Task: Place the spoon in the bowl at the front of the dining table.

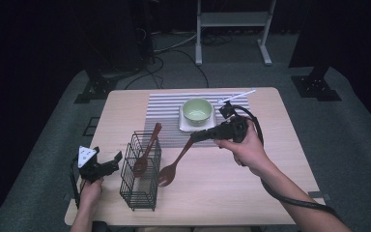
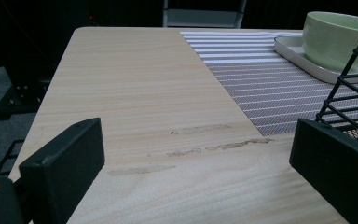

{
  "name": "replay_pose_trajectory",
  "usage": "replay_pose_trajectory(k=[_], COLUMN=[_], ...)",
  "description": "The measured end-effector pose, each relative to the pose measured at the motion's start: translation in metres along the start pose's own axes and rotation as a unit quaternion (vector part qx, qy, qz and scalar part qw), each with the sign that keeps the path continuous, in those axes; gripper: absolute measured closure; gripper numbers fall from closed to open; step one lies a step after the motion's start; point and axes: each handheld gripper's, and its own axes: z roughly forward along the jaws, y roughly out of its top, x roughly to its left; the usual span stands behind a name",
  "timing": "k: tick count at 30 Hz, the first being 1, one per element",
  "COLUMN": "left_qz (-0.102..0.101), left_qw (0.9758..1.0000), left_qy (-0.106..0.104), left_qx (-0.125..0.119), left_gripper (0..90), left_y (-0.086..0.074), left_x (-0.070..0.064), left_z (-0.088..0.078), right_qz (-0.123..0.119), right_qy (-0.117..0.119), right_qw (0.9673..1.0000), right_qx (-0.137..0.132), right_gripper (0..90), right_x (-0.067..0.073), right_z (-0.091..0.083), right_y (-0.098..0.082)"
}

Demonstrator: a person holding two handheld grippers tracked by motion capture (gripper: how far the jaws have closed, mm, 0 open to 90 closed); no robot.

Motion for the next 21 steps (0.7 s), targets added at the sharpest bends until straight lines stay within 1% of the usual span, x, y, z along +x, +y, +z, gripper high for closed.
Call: replay_pose_trajectory(k=[5, 11, 18, 21], left_qz=[0.001, 0.002, 0.003, 0.002], left_qw=[1.0000, 1.0000, 1.0000, 1.0000], left_qy=[0.000, 0.000, 0.001, 0.001], left_qx=[0.001, 0.002, 0.002, 0.001], left_gripper=[2.2, 2.2, 2.2, 2.3], left_y=[0.000, 0.000, 0.000, 0.000], left_x=[0.000, 0.000, 0.000, 0.000], left_z=[0.000, 0.000, 0.000, 0.000], right_qz=[0.007, 0.017, 0.027, 0.032], right_qy=[-0.005, -0.009, -0.014, -0.017], right_qw=[1.0000, 0.9998, 0.9995, 0.9993], right_qx=[-0.001, -0.003, -0.006, -0.004], right_gripper=[82.6, 82.6, 82.6, 82.6], right_x=[-0.006, -0.017, -0.025, -0.030], right_z=[-0.005, -0.011, -0.018, -0.021], right_y=[-0.005, -0.013, -0.021, -0.027])
